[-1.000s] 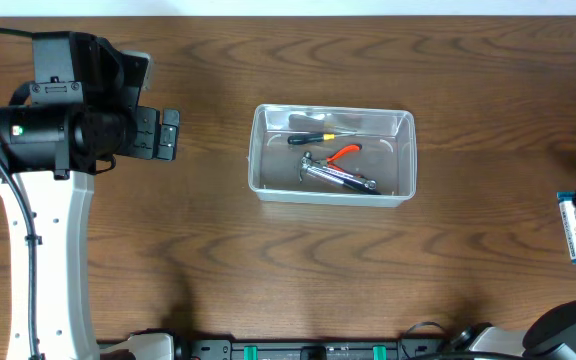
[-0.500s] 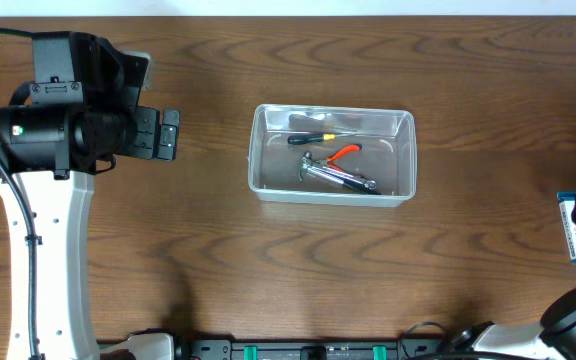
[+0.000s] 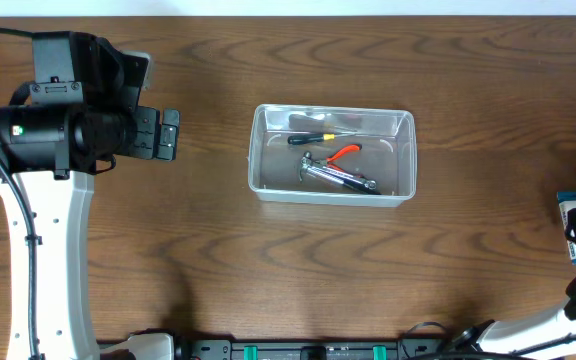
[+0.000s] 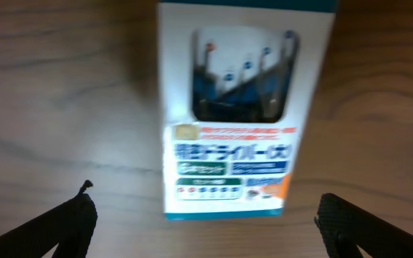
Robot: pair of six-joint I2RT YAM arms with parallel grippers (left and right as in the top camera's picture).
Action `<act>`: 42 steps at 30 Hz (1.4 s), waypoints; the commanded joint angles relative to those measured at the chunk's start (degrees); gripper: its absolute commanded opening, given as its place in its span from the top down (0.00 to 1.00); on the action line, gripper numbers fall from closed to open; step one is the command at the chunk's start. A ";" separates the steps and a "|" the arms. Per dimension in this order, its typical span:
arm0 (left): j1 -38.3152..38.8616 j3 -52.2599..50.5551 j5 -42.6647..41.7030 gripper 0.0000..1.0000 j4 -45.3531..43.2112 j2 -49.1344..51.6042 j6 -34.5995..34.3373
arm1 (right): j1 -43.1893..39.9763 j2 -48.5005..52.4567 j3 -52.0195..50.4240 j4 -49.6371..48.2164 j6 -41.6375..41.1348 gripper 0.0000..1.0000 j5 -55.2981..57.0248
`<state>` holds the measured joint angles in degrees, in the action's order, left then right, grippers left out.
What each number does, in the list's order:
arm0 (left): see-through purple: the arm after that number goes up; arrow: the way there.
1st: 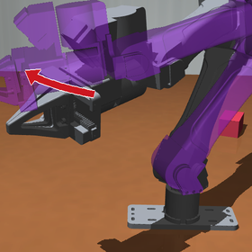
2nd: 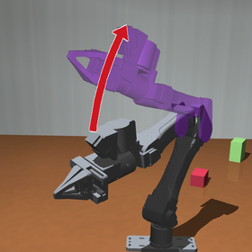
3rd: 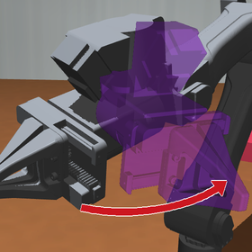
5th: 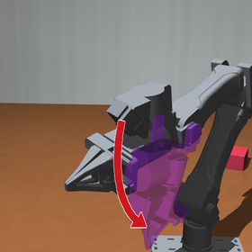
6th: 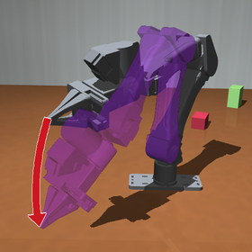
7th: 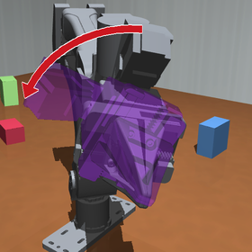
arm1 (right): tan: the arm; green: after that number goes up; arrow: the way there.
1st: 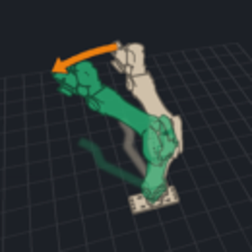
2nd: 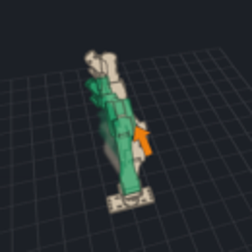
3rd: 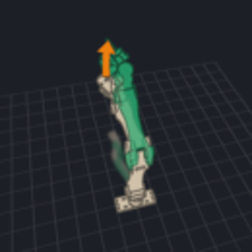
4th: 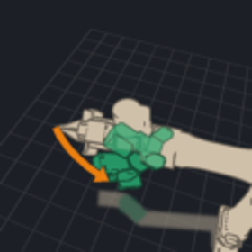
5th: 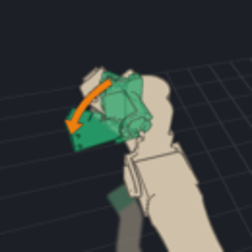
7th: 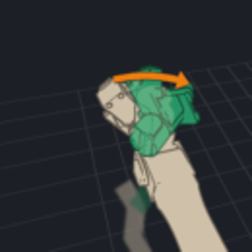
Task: Pack container
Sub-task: 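Lower the right gripper and grasp the boxed screwdriver set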
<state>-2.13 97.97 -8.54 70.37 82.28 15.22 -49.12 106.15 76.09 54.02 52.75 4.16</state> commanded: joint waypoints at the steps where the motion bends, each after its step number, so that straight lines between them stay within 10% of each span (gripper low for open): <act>1: 0.22 0.35 0.66 0.02 0.02 -0.31 -0.31 | -0.83 0.85 -0.17 -2.45 -0.52 0.01 3.82; 42: 0.22 0.35 0.66 0.02 0.02 -0.31 -0.31 | -3.19 9.14 -0.20 -6.01 -0.42 0.01 -3.61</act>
<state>-2.11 97.97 -8.54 70.37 82.28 15.22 -51.53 114.48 76.05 48.07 52.73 3.27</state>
